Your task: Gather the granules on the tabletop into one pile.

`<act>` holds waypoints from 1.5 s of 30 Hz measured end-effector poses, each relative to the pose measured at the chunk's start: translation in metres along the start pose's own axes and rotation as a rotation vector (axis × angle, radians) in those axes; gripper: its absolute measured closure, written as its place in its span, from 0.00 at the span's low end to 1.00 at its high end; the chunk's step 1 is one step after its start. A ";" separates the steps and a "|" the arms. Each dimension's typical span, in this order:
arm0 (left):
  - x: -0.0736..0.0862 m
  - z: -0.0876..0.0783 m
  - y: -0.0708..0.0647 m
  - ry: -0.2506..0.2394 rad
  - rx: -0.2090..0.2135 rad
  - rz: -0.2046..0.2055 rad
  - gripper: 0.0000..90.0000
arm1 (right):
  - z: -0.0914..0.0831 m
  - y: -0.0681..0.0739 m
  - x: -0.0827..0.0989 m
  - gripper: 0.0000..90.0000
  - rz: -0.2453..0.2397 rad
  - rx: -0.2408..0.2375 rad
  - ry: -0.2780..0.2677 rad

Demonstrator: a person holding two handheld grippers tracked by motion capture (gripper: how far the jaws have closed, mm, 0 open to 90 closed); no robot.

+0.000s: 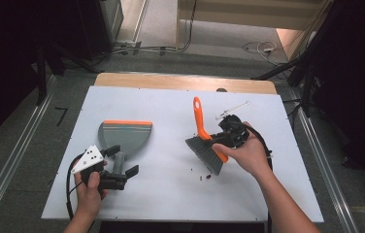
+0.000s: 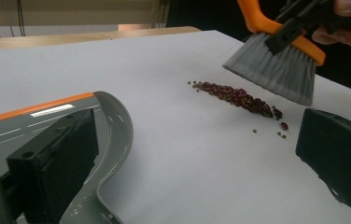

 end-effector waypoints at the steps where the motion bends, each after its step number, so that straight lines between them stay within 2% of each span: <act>1: 0.000 0.000 0.000 0.002 -0.002 0.000 0.00 | -0.001 0.004 0.003 0.76 -0.030 -0.004 0.009; 5: -0.001 0.000 0.000 -0.002 -0.002 -0.001 0.00 | -0.001 0.017 0.017 0.76 -0.134 0.031 0.079; 10: -0.001 0.000 -0.001 0.003 -0.003 0.001 0.00 | 0.005 0.031 0.040 0.76 -0.246 -0.016 0.111; 13: -0.001 0.000 -0.001 0.001 -0.004 0.000 0.00 | 0.009 0.036 0.049 0.76 -0.294 -0.010 0.121; 18: 0.000 0.000 0.000 0.004 -0.004 0.003 0.00 | 0.015 0.045 0.058 0.76 -0.355 -0.037 0.155; 19: 0.000 0.001 0.000 0.002 -0.003 0.003 0.00 | 0.016 0.046 0.059 0.76 -0.370 -0.058 0.159; 21: 0.000 0.001 0.000 0.003 -0.004 0.003 0.00 | 0.015 0.048 0.059 0.76 -0.367 -0.060 0.154; 23: 0.000 0.001 0.000 0.004 -0.004 0.003 0.00 | 0.017 0.048 0.059 0.76 -0.393 -0.072 0.145; 24: 0.000 0.001 0.000 0.004 -0.005 0.003 0.00 | 0.018 0.048 0.059 0.76 -0.375 -0.072 0.160; 25: 0.000 0.001 0.000 0.005 -0.006 0.003 0.00 | 0.021 0.047 0.059 0.76 -0.395 -0.078 0.165; 27: 0.000 0.001 0.000 0.005 -0.004 0.004 0.00 | 0.025 0.044 0.060 0.76 -0.398 -0.040 0.202; 30: 0.000 0.001 0.000 0.004 -0.005 0.005 0.00 | 0.029 0.038 0.056 0.76 -0.394 -0.047 0.209; 32: 0.000 0.001 0.000 0.004 -0.006 0.005 0.00 | 0.030 0.037 0.054 0.75 -0.375 -0.020 0.221; 33: 0.000 0.001 0.000 0.004 -0.005 0.004 0.00 | 0.031 0.035 0.053 0.75 -0.385 -0.024 0.219; 35: 0.000 0.002 -0.001 0.005 -0.003 0.005 0.00 | 0.033 0.035 0.052 0.75 -0.384 0.003 0.224; 36: 0.000 0.002 -0.001 0.008 -0.003 0.007 0.00 | 0.033 0.034 0.052 0.75 -0.408 0.007 0.219; 39: 0.000 0.002 -0.001 0.008 -0.003 0.006 0.00 | 0.035 0.032 0.051 0.75 -0.439 0.010 0.205; 40: 0.000 0.002 -0.001 0.009 -0.003 0.006 0.00 | 0.034 0.030 0.051 0.75 -0.425 0.016 0.214; 42: 0.000 0.002 -0.002 0.010 -0.002 0.007 0.00 | 0.036 0.024 0.050 0.75 -0.414 -0.003 0.210; 44: 0.000 0.002 -0.002 0.010 -0.002 0.007 0.00 | 0.038 0.019 0.048 0.74 -0.430 -0.038 0.195; 45: 0.000 0.002 -0.002 0.010 -0.003 0.006 0.00 | 0.039 0.017 0.048 0.74 -0.435 -0.039 0.200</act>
Point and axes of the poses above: each handheld gripper's, and its own axes: z roughly forward along the jaws, x roughly out of its underside, y roughly to its left, the point moved 4 cm from there along z, roughly forward along the jaws, and after that the axes turned 1 degree about -z, right-handed, at the moved point
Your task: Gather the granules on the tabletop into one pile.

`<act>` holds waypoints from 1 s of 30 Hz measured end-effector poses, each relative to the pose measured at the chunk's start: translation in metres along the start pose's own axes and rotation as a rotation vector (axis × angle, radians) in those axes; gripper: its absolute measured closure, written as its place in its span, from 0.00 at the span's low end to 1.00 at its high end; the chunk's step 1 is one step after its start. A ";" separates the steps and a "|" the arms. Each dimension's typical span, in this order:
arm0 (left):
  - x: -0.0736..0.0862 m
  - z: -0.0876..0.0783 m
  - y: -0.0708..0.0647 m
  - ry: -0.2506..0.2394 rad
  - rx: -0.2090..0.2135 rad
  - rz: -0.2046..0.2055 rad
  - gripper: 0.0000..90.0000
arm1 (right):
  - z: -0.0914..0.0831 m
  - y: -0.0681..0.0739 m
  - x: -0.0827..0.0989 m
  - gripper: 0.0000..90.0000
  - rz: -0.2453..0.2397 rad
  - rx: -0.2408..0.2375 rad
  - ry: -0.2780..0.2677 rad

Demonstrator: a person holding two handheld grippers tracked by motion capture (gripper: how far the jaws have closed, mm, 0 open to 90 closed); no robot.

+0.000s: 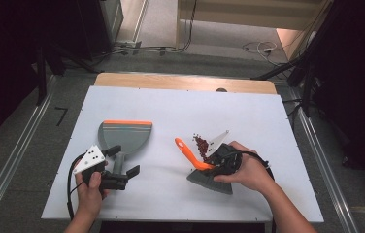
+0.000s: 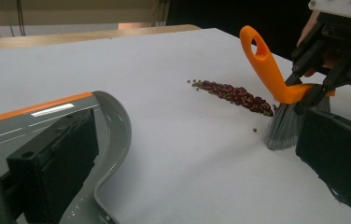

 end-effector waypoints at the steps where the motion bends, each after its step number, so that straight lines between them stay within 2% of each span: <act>1: 0.000 0.000 0.000 0.000 0.000 0.000 0.00 | 0.000 -0.001 0.000 0.74 -0.017 -0.006 -0.003; 2: 0.000 0.000 0.000 0.000 0.000 0.000 0.00 | 0.001 -0.003 0.000 0.74 -0.024 -0.002 -0.006; 3: 0.000 0.000 0.000 0.001 -0.001 0.002 0.00 | 0.001 -0.004 -0.001 0.74 -0.010 -0.001 0.000; 4: 0.000 0.000 0.000 0.002 0.000 0.003 0.00 | 0.002 -0.007 -0.001 0.74 -0.027 -0.009 -0.001; 7: 0.000 0.000 0.000 0.001 -0.001 0.002 0.00 | 0.003 -0.013 -0.002 0.74 -0.038 -0.017 -0.004; 8: 0.000 0.000 0.000 0.001 -0.001 0.002 0.00 | 0.004 -0.015 -0.003 0.74 -0.021 -0.014 -0.003; 10: 0.000 0.000 0.000 0.000 -0.001 0.001 0.00 | 0.005 -0.020 -0.003 0.74 -0.039 -0.025 -0.010; 11: 0.000 0.000 0.000 0.001 0.000 0.001 0.00 | 0.004 -0.022 -0.003 0.74 -0.026 -0.015 -0.004; 13: 0.000 0.000 0.000 0.002 0.000 0.002 0.00 | 0.005 -0.027 -0.004 0.74 -0.040 -0.025 -0.017; 14: 0.000 0.000 0.000 0.002 0.000 0.002 0.00 | 0.005 -0.029 -0.003 0.74 -0.023 -0.019 -0.014; 15: 0.000 0.000 0.000 0.002 -0.001 0.002 0.00 | 0.005 -0.031 -0.004 0.74 -0.036 -0.023 -0.017; 16: 0.000 0.000 0.000 0.002 -0.001 0.002 0.00 | 0.005 -0.033 -0.004 0.74 -0.021 -0.011 -0.017; 19: 0.000 0.000 0.000 0.002 0.000 0.002 0.00 | 0.004 -0.041 -0.004 0.74 -0.021 0.011 -0.025; 20: 0.000 0.000 0.000 0.002 0.000 0.002 0.00 | 0.004 -0.044 -0.005 0.73 -0.024 0.010 -0.031; 21: 0.000 0.000 0.000 0.002 0.000 0.003 0.00 | 0.004 -0.046 -0.005 0.73 -0.048 0.015 -0.034; 23: 0.000 0.000 0.000 0.001 -0.001 0.003 0.00 | 0.004 -0.049 -0.007 0.73 -0.040 0.026 -0.032; 24: 0.001 0.000 0.000 0.002 -0.001 0.003 0.00 | 0.005 -0.051 -0.008 0.73 -0.052 0.013 -0.032; 26: 0.001 0.000 0.000 0.002 0.000 0.002 0.00 | 0.004 -0.055 -0.009 0.73 -0.040 0.038 -0.035; 28: 0.001 0.000 0.000 0.003 0.000 0.003 0.00 | 0.004 -0.061 -0.010 0.73 -0.036 0.038 -0.040; 29: 0.001 0.000 0.000 0.002 0.000 0.002 0.00 | 0.003 -0.062 -0.009 0.73 -0.013 0.048 -0.037; 30: 0.001 0.001 0.000 0.002 0.000 0.002 0.00 | 0.004 -0.066 -0.009 0.73 -0.018 0.044 -0.048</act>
Point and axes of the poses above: each handheld gripper's, and its own axes: z roughly forward along the jaws, x roughly out of its underside, y roughly to its left, the point moved 4 cm from there along z, roughly forward along the jaws, and after that the axes turned 1 degree about -z, right-handed, at the moved point
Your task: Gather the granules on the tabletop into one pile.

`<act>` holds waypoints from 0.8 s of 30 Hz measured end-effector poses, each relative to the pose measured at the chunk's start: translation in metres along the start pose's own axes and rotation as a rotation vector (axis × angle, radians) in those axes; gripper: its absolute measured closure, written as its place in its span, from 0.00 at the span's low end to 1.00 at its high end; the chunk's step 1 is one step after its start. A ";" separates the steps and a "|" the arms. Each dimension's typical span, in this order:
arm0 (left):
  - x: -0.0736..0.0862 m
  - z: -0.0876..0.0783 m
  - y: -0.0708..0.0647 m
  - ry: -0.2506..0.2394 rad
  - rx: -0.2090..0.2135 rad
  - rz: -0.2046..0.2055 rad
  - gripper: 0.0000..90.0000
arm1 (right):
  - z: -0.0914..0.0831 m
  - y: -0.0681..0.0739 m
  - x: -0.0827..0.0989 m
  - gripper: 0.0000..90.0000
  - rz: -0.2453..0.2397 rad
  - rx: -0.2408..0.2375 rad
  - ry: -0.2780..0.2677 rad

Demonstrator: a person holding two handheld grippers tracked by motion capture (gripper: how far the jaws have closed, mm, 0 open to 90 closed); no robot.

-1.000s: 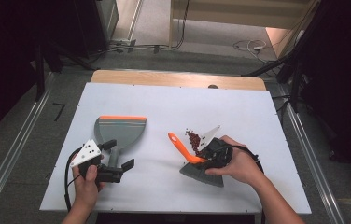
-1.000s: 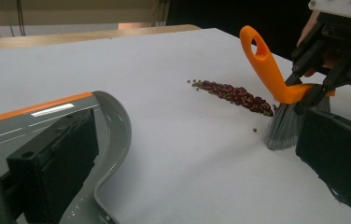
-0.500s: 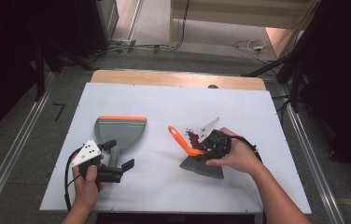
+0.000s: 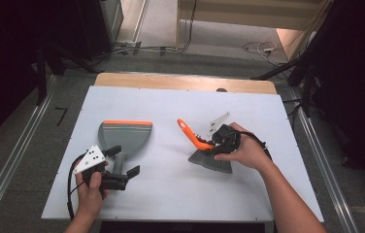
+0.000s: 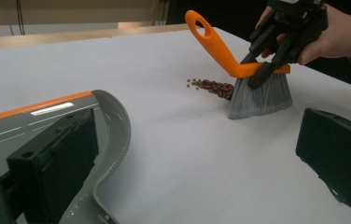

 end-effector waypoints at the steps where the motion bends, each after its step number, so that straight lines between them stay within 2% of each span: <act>1: 0.000 0.000 0.000 0.000 0.000 -0.001 0.00 | 0.001 -0.004 0.000 0.73 0.000 0.006 -0.009; 3: 0.000 0.000 0.000 0.001 0.000 -0.001 0.00 | 0.001 -0.008 0.001 0.73 0.005 0.003 -0.019; 4: 0.000 0.000 0.000 0.002 0.000 0.000 0.00 | 0.001 -0.009 0.001 0.73 0.022 0.001 -0.016; 7: 0.000 0.000 0.000 0.002 0.000 -0.002 0.00 | 0.002 -0.015 -0.001 0.73 0.006 0.006 -0.024; 11: 0.000 0.000 0.000 0.002 0.000 -0.001 0.00 | 0.002 -0.020 -0.004 0.73 0.016 0.010 -0.010; 12: 0.000 0.000 0.000 0.002 0.000 -0.002 0.00 | 0.003 -0.023 -0.005 0.73 0.001 0.011 -0.019; 13: 0.000 0.000 0.000 0.002 0.000 -0.002 0.00 | 0.003 -0.023 -0.005 0.73 0.017 0.011 -0.008; 14: 0.000 0.000 0.001 -0.001 0.002 -0.003 0.00 | 0.003 -0.026 -0.006 0.73 0.003 0.012 -0.018; 15: 0.000 0.000 0.001 -0.001 0.002 -0.003 0.00 | 0.003 -0.027 -0.005 0.73 0.019 0.011 -0.012; 16: 0.000 0.000 0.001 -0.001 0.001 -0.002 0.00 | 0.004 -0.030 -0.006 0.73 0.006 0.012 -0.022; 17: 0.000 0.000 0.001 0.002 0.001 -0.001 0.00 | 0.004 -0.030 -0.006 0.73 0.016 0.013 -0.022; 24: 0.000 0.000 0.001 0.001 0.003 -0.002 0.00 | 0.005 -0.038 -0.009 0.73 0.004 0.025 -0.028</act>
Point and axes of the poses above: each handheld gripper's, and its own axes: z roughly forward along the jaws, x roughly out of its underside, y roughly to its left, the point moved 4 cm from there along z, roughly forward along the jaws, and after that the axes turned 1 degree about -z, right-handed, at the moved point
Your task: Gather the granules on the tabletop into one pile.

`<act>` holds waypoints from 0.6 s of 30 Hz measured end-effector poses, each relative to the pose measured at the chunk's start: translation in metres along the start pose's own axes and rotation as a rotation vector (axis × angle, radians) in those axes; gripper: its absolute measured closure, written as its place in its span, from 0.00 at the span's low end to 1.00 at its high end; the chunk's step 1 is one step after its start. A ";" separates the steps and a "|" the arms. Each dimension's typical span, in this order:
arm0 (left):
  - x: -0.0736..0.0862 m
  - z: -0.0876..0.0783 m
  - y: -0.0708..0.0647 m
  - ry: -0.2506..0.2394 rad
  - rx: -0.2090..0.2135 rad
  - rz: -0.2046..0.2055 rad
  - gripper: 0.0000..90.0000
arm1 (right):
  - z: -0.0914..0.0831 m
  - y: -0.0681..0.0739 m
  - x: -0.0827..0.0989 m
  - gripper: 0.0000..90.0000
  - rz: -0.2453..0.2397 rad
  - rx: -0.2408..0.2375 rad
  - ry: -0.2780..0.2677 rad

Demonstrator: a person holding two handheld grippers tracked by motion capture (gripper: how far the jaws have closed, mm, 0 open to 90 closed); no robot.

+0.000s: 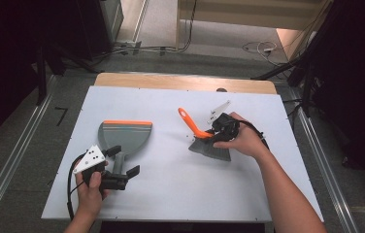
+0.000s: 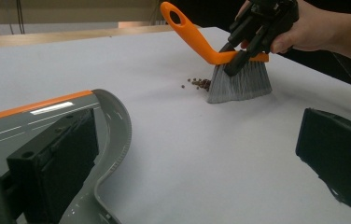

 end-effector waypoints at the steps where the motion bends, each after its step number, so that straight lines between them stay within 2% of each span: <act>1: 0.000 0.000 0.000 0.000 0.000 0.000 0.00 | 0.000 -0.001 0.000 0.73 -0.001 0.000 0.004; 8: 0.000 0.001 0.000 0.002 0.002 0.001 0.00 | -0.005 0.003 -0.005 0.74 0.019 0.004 0.004; 9: 0.000 0.001 0.000 0.003 0.001 0.002 0.00 | -0.007 0.007 -0.005 0.74 0.045 -0.003 0.013; 12: 0.000 0.001 0.001 0.002 0.002 0.001 0.00 | -0.014 0.012 -0.008 0.75 0.059 0.031 0.033; 15: 0.000 0.001 0.000 0.003 0.003 0.002 0.00 | -0.025 0.013 -0.013 0.75 0.115 0.016 -0.010; 18: 0.000 0.002 0.000 0.002 0.002 0.003 0.00 | -0.036 0.012 -0.020 0.75 0.208 0.024 -0.069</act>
Point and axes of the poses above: each handheld gripper's, and its own axes: z roughly forward along the jaws, x roughly out of its underside, y roughly to its left, the point moved 4 cm from there along z, roughly forward along the jaws, and after that the axes turned 1 degree about -z, right-handed, at the moved point
